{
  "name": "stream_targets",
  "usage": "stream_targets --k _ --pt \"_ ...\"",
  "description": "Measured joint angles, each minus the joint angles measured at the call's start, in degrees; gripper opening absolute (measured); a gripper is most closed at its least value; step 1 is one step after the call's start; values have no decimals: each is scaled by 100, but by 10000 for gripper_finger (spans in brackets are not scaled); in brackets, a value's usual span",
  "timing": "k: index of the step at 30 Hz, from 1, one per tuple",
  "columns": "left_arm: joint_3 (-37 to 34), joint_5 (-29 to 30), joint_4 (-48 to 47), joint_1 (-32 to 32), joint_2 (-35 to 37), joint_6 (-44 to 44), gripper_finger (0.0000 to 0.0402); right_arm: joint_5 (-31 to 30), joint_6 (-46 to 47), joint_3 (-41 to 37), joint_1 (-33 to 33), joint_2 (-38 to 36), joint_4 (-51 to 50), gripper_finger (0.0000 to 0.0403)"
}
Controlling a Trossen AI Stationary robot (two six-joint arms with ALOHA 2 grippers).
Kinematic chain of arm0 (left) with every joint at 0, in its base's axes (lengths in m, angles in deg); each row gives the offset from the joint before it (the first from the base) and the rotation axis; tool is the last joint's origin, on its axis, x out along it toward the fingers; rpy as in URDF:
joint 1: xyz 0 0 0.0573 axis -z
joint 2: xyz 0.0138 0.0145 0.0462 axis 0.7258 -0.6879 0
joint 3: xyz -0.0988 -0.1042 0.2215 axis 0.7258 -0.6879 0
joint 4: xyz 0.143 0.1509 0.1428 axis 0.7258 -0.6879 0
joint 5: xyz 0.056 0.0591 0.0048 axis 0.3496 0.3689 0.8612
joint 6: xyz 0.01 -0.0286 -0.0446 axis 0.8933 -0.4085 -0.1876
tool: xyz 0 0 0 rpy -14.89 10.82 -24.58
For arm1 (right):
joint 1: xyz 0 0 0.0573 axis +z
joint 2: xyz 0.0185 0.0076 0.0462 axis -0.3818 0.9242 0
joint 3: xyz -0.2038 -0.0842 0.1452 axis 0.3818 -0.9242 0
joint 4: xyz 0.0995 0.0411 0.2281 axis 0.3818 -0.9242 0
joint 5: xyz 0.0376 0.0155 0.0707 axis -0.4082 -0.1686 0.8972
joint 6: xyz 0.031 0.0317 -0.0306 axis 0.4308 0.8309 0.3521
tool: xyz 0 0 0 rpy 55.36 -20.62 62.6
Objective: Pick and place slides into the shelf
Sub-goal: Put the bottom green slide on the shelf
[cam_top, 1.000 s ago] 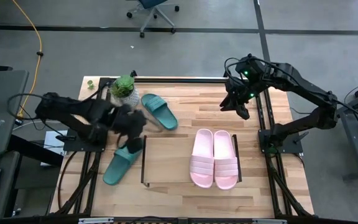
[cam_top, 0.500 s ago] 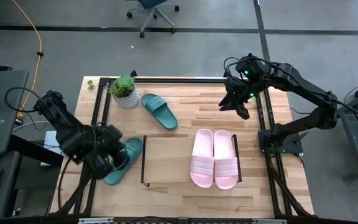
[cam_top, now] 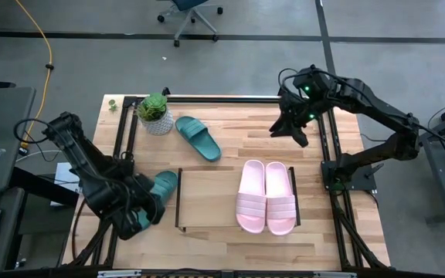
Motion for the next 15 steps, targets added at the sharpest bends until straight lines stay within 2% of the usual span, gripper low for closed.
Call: stream_targets --k 4,8,12,15 --pt "-391 -64 417 203 -1 -14 1 2 288 -1 0 18 468 87" --pt "-667 -676 540 461 -1 73 1 2 573 1 0 91 699 87" --pt "-728 -1338 248 697 -1 551 1 4 758 1 2 189 701 87" --pt "-728 -1364 129 827 1 1356 1 -1 812 1 2 264 670 87"
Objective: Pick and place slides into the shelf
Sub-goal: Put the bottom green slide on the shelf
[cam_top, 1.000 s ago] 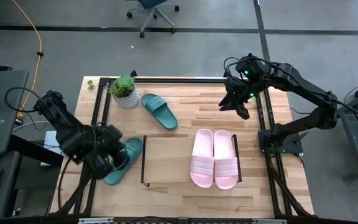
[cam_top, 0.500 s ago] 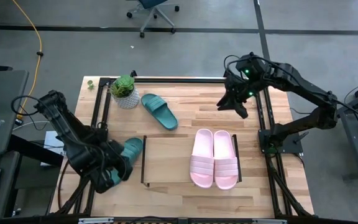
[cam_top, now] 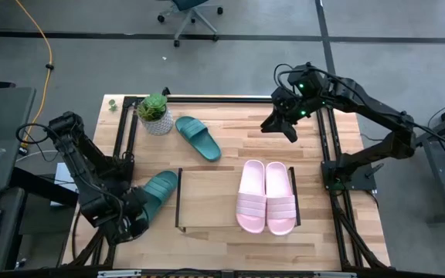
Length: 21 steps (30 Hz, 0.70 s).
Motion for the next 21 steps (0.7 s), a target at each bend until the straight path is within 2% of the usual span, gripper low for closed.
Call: stream_targets --k 5,8,14,21 --pt "0 35 181 54 -2 2065 1 -56 -83 0 0 90 -7 87" --pt "0 89 185 54 -2 2840 1 -311 -127 0 0 93 -43 87" --pt "1 542 -124 44 -112 3273 0 -700 -133 0 -30 90 -126 87" --pt "0 964 -200 43 -428 3921 1 -774 -102 -2 -103 90 -241 87"
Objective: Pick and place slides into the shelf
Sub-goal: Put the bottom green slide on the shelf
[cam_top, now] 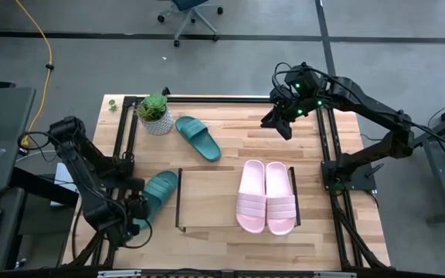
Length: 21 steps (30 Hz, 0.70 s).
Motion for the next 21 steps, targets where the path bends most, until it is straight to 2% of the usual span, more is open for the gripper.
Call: stream_targets --k 4,11,16,21 --pt "0 78 194 -1 -157 369 1 -9 17 0 -15 0 -40 87" --pt "0 -72 152 0 -733 517 6 -23 75 0 -13 0 -39 87" --pt "0 -200 170 0 -1126 493 50 4 182 0 -11 0 -113 87" --pt "51 -245 138 0 -1154 358 104 9 186 -2 -11 0 -191 87"
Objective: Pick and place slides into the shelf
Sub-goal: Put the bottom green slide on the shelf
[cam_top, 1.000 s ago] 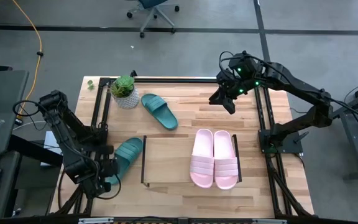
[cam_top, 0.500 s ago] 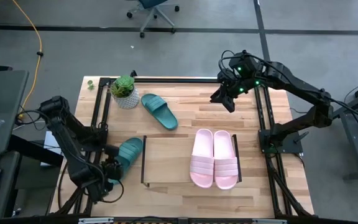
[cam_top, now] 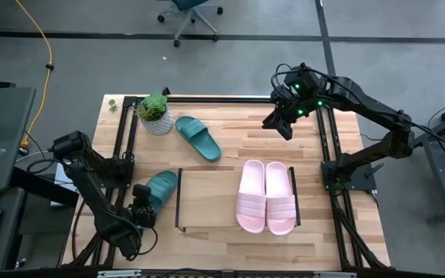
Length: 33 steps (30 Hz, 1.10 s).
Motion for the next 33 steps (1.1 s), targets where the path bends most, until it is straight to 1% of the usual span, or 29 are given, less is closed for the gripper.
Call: stream_targets --k 4,8,10,16,22,28,33 --pt "210 17 -315 13 2 14 123 -26 -16 0 0 0 -1 87" --pt "309 138 -844 12 2 15 117 -104 -61 0 0 0 -1 87" --pt "304 246 -933 11 2 22 110 -188 -72 0 0 0 -1 87" --pt "122 325 -661 11 2 50 100 -256 -107 0 0 0 -1 87" --pt "-144 366 -644 7 2 44 113 -254 -107 0 0 0 1 87" --pt "-426 367 -129 7 2 42 123 -251 -91 0 0 0 1 87" --pt "-598 458 -95 7 4 -2 124 -251 -87 0 0 0 1 87"
